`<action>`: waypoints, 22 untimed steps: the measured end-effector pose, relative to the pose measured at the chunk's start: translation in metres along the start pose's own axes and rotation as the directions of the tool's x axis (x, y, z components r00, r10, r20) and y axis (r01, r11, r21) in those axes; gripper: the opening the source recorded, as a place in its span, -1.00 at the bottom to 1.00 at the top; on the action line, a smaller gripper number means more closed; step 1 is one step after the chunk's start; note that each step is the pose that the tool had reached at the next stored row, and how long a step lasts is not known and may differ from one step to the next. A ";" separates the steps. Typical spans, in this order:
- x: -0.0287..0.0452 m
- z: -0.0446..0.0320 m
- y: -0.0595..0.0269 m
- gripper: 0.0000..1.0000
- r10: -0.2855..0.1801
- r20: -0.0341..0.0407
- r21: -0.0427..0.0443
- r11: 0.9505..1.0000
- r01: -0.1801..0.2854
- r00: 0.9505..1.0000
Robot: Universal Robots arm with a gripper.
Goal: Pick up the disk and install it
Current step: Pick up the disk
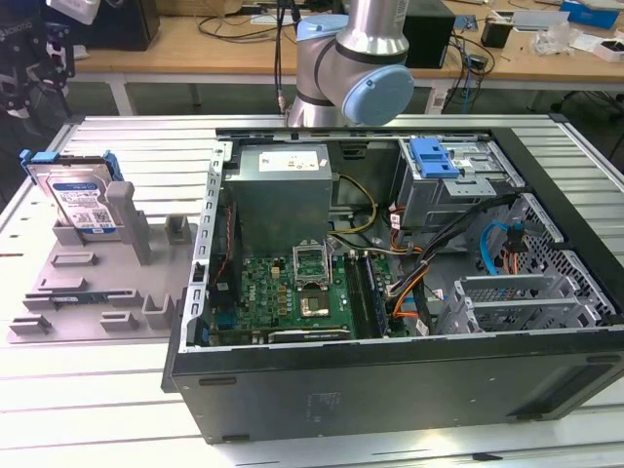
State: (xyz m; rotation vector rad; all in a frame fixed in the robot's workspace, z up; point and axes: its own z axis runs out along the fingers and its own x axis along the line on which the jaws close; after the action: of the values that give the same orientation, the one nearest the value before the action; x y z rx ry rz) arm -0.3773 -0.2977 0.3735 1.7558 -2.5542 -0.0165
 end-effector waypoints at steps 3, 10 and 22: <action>0.0000 0.0008 0.0000 0.00 -0.064 -0.001 0.004 0.998 0.064 0.998; 0.0000 0.0017 0.0000 0.00 -0.183 -0.007 0.023 0.983 0.183 0.983; 0.0002 0.0020 0.0007 0.00 -0.281 -0.020 0.026 0.959 0.281 0.960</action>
State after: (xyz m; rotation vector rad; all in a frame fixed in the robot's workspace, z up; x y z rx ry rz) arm -0.3780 -0.2977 0.3715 2.1049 -2.2820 0.0250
